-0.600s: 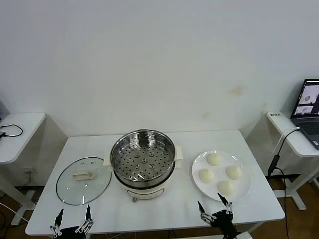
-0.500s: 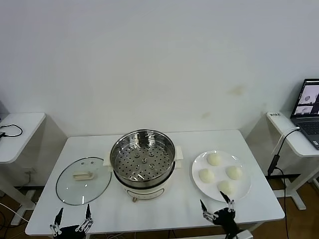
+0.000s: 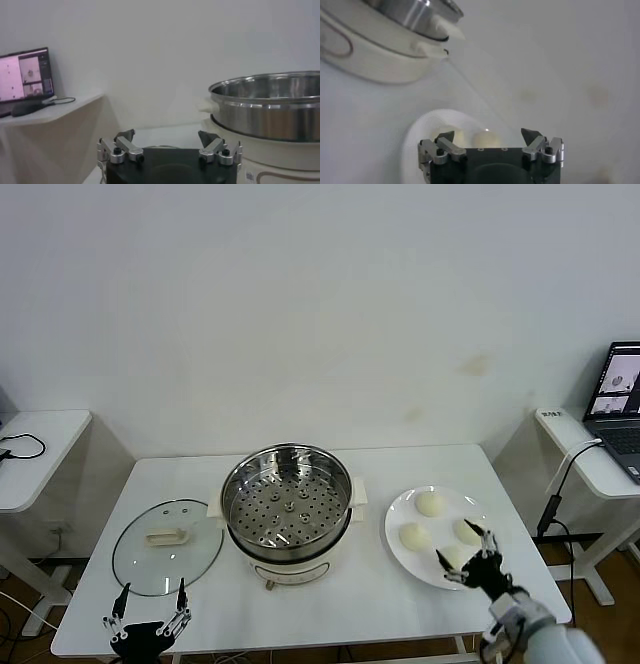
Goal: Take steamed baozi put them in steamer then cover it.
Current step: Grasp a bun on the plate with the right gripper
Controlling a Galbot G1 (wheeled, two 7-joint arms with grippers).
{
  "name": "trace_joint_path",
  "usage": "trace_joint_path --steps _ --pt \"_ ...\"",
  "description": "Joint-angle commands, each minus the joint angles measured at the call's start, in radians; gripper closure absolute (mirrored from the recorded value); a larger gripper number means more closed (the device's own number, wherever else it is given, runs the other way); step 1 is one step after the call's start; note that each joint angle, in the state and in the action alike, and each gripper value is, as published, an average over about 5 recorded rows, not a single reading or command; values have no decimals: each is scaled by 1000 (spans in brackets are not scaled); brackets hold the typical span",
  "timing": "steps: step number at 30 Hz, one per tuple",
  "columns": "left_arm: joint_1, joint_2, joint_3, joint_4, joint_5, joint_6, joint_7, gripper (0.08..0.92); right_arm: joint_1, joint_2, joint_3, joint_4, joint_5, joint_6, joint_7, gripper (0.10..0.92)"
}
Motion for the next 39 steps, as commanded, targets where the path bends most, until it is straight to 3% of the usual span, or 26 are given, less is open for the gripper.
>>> trace_joint_path --steps 1,10,18,39 --pt "-3 -1 2 -7 43 3 1 177 476 -398 -227 -193 -67 -24 -380 203" --pt "-7 4 0 -5 55 2 3 177 1002 -497 -766 -365 59 -65 -604 203" --pt "-14 7 -3 0 55 4 5 177 1381 -385 -1199 -566 104 -54 -699 203" --pt "-16 1 -22 -19 52 6 13 177 1403 -53 -1267 -944 24 -77 -673 202"
